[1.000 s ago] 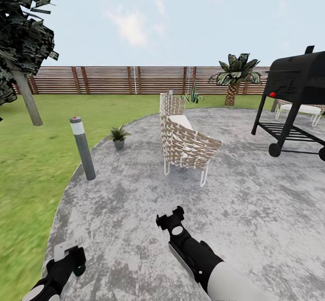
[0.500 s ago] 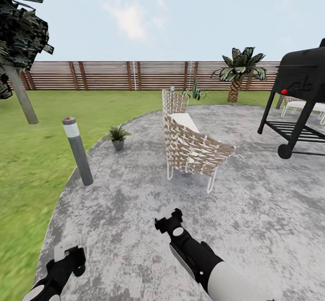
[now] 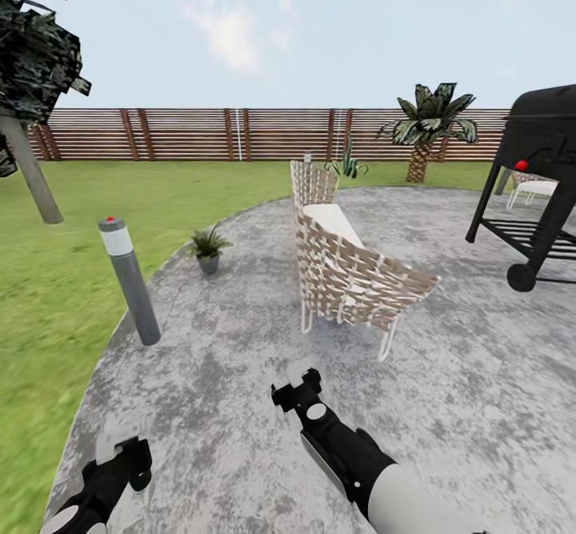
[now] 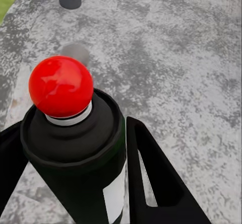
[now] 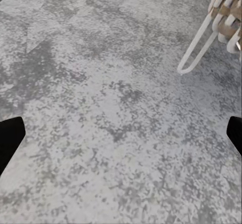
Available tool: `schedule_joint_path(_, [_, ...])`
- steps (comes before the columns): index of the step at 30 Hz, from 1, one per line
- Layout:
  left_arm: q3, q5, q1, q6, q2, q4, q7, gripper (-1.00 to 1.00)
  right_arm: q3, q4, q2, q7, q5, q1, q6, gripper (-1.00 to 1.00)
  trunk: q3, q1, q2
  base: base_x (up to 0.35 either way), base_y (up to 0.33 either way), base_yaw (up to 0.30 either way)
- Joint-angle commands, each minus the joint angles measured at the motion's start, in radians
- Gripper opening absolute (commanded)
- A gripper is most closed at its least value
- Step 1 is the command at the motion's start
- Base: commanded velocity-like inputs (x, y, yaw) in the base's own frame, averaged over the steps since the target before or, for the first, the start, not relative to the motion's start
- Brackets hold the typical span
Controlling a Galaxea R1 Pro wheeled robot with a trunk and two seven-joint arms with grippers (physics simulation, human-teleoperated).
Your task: Pick up the pesticide atomizer in the garden and spray insectifuge to fully cover both potted plants in the garden.
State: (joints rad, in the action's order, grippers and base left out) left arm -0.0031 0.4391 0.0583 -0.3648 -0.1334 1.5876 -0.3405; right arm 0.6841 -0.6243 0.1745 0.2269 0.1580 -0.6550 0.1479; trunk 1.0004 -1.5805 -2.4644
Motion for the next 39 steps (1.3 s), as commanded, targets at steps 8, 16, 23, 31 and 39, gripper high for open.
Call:
schedule_joint_path(8, [-0.001,0.000,0.000,0.000,0.000,0.000,0.000,-1.00,0.001,0.000,0.000,-0.001,-0.001,0.000,-0.002,1.00,0.000,0.000,0.000,0.322,0.038,0.000])
schedule_joint_path(16, [-0.001,0.000,0.000,0.001,0.000,-0.007,0.000,-1.00,0.000,0.000,0.000,0.000,-0.001,0.000,-0.001,1.00,0.000,0.000,0.000,0.322,0.000,0.000])
schedule_joint_path(23, [-0.002,0.000,0.000,0.001,0.000,-0.008,0.000,-1.00,0.000,-0.002,0.000,0.001,0.000,0.000,-0.001,1.00,0.000,0.000,0.000,0.322,0.000,0.000])
schedule_joint_path(31, [-0.002,0.000,0.000,0.001,0.000,-0.008,0.000,-1.00,-0.022,0.100,0.000,-0.001,0.026,-0.015,-0.060,1.00,0.000,0.000,0.000,0.322,0.000,0.000])
schedule_joint_path(39, [-0.030,-0.002,0.000,0.003,0.000,-0.017,-0.002,-1.00,-0.023,0.107,0.000,-0.001,0.032,-0.017,-0.075,1.00,0.000,0.000,0.000,0.322,0.000,0.000])
